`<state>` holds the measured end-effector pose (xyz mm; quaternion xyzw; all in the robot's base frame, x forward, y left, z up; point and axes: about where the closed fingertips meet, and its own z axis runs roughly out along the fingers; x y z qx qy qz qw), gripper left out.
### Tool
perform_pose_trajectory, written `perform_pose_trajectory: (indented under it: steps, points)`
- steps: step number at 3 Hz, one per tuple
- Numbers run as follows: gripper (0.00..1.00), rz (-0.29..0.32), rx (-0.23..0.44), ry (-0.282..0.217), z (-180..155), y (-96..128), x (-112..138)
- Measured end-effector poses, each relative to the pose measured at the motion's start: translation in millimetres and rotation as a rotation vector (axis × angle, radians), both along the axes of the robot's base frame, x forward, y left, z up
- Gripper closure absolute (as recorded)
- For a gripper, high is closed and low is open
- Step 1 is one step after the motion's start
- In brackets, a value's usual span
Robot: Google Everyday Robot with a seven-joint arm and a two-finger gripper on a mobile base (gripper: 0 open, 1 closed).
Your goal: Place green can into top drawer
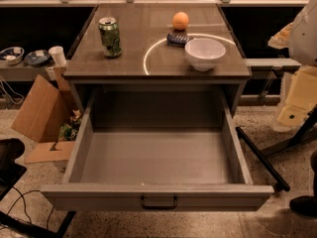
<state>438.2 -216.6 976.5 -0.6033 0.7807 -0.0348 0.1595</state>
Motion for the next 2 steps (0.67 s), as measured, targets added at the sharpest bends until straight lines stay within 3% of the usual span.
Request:
perform_pose_trajectory:
  steps: [1,2]
  points:
    - [0.00,0.001,0.010,-0.017,2,1,1]
    - [0.00,0.014,0.110,-0.039,-15,7,18]
